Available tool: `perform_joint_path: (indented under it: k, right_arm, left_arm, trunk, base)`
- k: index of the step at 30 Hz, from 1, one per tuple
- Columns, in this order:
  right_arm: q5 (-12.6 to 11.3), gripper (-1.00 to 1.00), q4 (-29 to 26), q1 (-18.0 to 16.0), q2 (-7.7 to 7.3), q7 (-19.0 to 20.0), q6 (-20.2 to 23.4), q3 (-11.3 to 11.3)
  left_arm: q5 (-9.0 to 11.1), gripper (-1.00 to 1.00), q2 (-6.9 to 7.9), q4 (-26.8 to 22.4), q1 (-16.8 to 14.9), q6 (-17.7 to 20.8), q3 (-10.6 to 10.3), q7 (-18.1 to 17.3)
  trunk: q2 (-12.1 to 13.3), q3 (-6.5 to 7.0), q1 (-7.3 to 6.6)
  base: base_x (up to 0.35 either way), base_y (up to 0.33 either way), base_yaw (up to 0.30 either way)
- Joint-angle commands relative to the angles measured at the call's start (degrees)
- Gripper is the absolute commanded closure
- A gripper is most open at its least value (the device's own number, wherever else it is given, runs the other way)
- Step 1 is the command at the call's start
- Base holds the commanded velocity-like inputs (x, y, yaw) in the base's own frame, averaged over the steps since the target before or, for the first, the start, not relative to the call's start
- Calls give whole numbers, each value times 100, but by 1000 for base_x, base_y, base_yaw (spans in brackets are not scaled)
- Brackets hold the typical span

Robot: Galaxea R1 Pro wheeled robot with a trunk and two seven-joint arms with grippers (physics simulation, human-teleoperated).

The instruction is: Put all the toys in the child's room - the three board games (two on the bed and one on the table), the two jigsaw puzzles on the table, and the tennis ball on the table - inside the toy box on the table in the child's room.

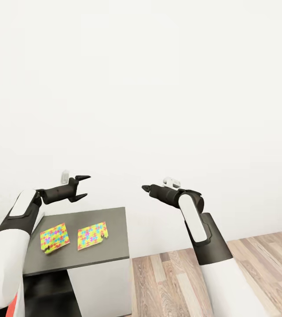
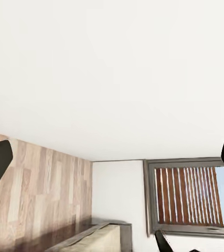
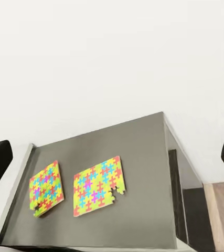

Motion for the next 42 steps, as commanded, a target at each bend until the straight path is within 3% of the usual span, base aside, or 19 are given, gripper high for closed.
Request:
perform_joint_path:
  k: [1, 6, 11, 14, 17, 20, 24, 28, 33, 41, 42]
  right_arm:
    - [-61, -100, 36, -3, -14, -59, 5, -20]
    - [-55, -100, 284, -3, -67, -86, -15, -67]
    - [-19, -100, 1007, -3, -170, -105, -94, -121]
    - [3, -100, 1585, -3, -261, -100, -368, -202]
    - [23, -100, 2372, -3, -515, -82, -912, -243]
    - [35, -100, 2954, -3, -675, -70, -1286, -230]
    - [49, -100, 3567, -3, -767, -59, -1678, -199]
    - [156, -100, 3809, -3, -793, -56, -2026, -143]
    - [616, -100, 4457, 1, -733, -49, -2361, -107]
    - [722, -100, 4770, 0, -655, -50, -2732, -83]
    - [726, -100, 4892, 71, -582, -48, -2982, -80]
  left_arm:
    - [27, -100, 9, -4, 3, 22, 12, 60]
    - [-126, -100, 29, 0, 18, 6, 17, 63]
    - [-188, -100, 34, -2, 21, -5, 20, 64]
    - [-200, -100, 35, 1, 25, -12, 20, 67]
    - [-211, -100, 35, 3, 24, -15, 20, 68]
    - [-215, -100, 35, 4, 21, -16, 20, 69]
    - [-218, -100, 35, 5, 21, -17, 20, 71]
    - [-218, -100, 37, 5, 21, -17, 20, 70]
    - [-218, -100, 98, 5, 27, -17, 20, 67]
    - [-235, -100, 141, 5, 29, -17, 20, 62]
    - [-489, -100, 147, 5, 78, -17, 22, 66]
  trunk:
    - [-5, -7, 2]
    - [-5, -28, 2]
    - [-5, -56, 2]
    - [-5, -75, 2]
    - [-5, -95, 2]
    - [-5, -116, 2]
    - [-5, -144, 2]
    - [-5, -161, 2]
    - [-5, -166, 2]
    - [-5, -166, 2]
    - [-5, -166, 2]
  base:
    - [0, 0, -260]
    - [0, 0, -260]
    - [0, 0, -232]
    - [0, 0, -216]
    - [0, 0, -210]
    - [0, 0, -199]
    - [0, 0, -186]
    - [0, 0, -99]
    - [0, 0, -21]
    - [0, 0, -2]
    - [0, 0, 0]
